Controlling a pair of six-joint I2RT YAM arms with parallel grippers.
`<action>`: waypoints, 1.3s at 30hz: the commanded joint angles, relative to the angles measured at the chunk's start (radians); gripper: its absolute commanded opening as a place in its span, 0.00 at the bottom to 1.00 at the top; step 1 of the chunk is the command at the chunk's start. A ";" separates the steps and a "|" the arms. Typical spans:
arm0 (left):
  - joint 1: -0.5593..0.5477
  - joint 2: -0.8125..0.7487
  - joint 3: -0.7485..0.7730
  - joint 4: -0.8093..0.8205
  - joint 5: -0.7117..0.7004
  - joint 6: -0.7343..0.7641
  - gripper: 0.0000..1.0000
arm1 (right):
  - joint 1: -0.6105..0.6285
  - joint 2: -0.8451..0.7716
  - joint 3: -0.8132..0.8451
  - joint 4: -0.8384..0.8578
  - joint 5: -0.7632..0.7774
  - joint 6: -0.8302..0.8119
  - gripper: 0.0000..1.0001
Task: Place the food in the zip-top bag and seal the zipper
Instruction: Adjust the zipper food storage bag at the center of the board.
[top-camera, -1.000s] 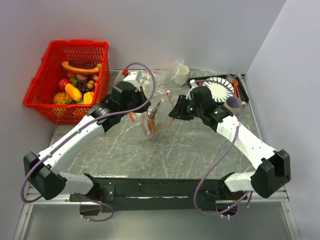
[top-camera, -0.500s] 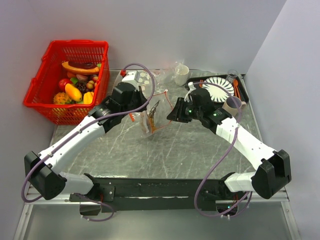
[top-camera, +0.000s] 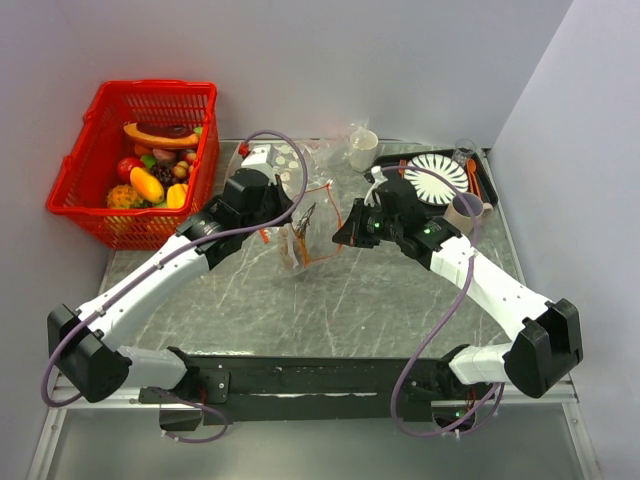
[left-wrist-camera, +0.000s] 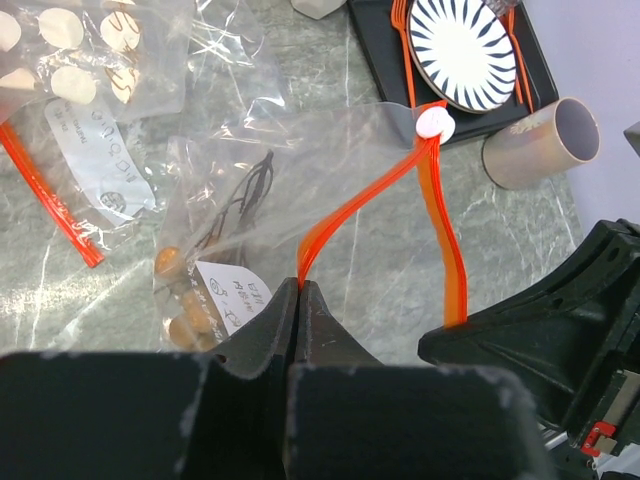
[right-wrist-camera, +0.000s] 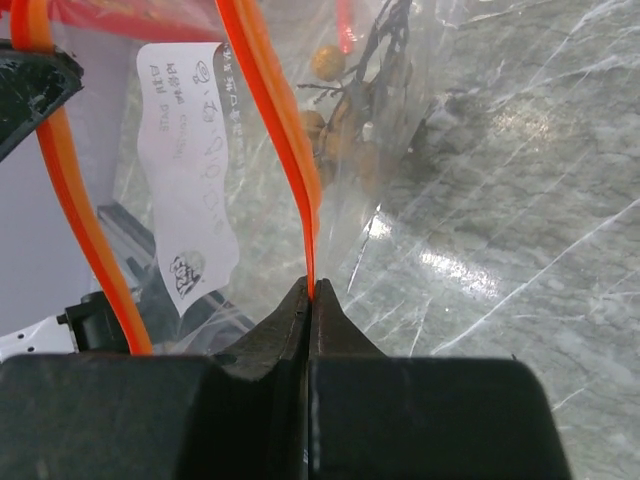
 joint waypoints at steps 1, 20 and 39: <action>0.002 -0.032 0.007 0.041 -0.024 -0.005 0.01 | 0.004 0.008 0.044 0.007 0.001 -0.030 0.00; 0.036 0.058 0.018 0.085 0.122 -0.058 0.01 | 0.006 -0.021 0.363 -0.362 0.501 -0.074 0.00; 0.071 0.023 0.081 -0.034 0.090 -0.029 0.97 | 0.004 0.035 0.274 -0.255 0.484 -0.050 0.00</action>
